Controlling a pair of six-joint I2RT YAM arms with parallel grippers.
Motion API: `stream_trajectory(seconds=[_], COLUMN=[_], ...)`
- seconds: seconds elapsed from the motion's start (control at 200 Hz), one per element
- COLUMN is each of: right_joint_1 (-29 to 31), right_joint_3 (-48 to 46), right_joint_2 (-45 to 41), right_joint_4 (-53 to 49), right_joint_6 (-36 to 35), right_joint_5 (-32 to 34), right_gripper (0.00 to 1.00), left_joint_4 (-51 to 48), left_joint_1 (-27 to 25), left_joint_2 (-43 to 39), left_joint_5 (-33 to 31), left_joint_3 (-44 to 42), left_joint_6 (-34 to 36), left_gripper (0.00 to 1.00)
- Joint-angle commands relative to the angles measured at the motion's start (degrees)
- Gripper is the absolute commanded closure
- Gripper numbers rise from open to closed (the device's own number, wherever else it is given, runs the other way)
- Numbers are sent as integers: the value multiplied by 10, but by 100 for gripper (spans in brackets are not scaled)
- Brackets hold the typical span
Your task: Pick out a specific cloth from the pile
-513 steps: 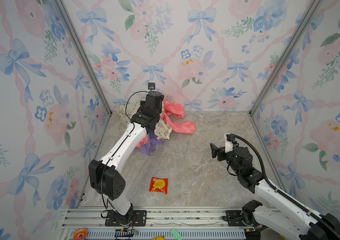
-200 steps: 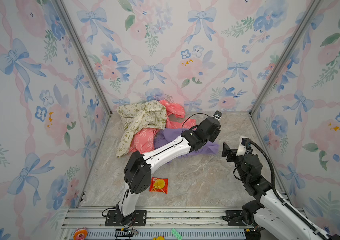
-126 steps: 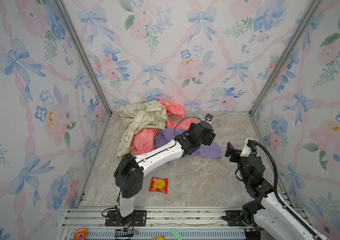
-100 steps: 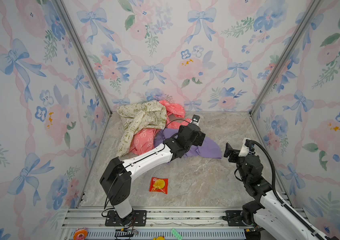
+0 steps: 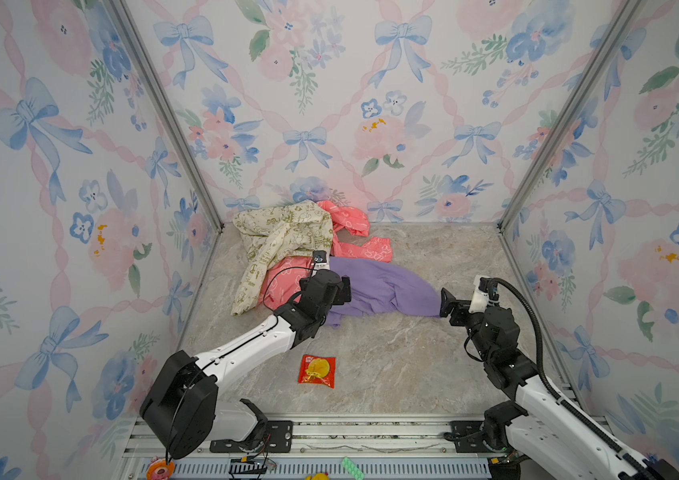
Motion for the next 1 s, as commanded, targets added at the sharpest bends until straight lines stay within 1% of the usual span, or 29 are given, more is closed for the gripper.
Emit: stream_trajectory(seconds=[0.0,0.18,0.26,0.405,0.605,0.73,0.91,0.995], right_joint_1=[2,4,3,3,4,4,4,4], right_joint_3=[12,13,14,13,14,14,14,14], right_joint_2=[6,9,8,10,10,10,12,13], right_joint_4=[17,17,17,17,16,14,15,14], right_joint_6=[0,-1,-2,-2,-3,-3,-3,-4], right_joint_5=[-19,-19,-18,-18,-18,-16,-16,-16], right_gripper=[3,3,3,3,3,3,3,3], left_joint_4=[12,12,12,15,46,53,65,82], left_joint_1=[21,42,51,58,65,68,72,72], left_joint_2=[-13,6,21,52,97,131,181,195], left_joint_5=[18,25,38,45,83,89,113,125], left_joint_3=[-30,-60,-65,-65,-69,-66,-53,-55], left_joint_6=[-51,-75,-87,-105,-123,-138,-153,-159], left_gripper=[10,15,16,19,24,28,44,56])
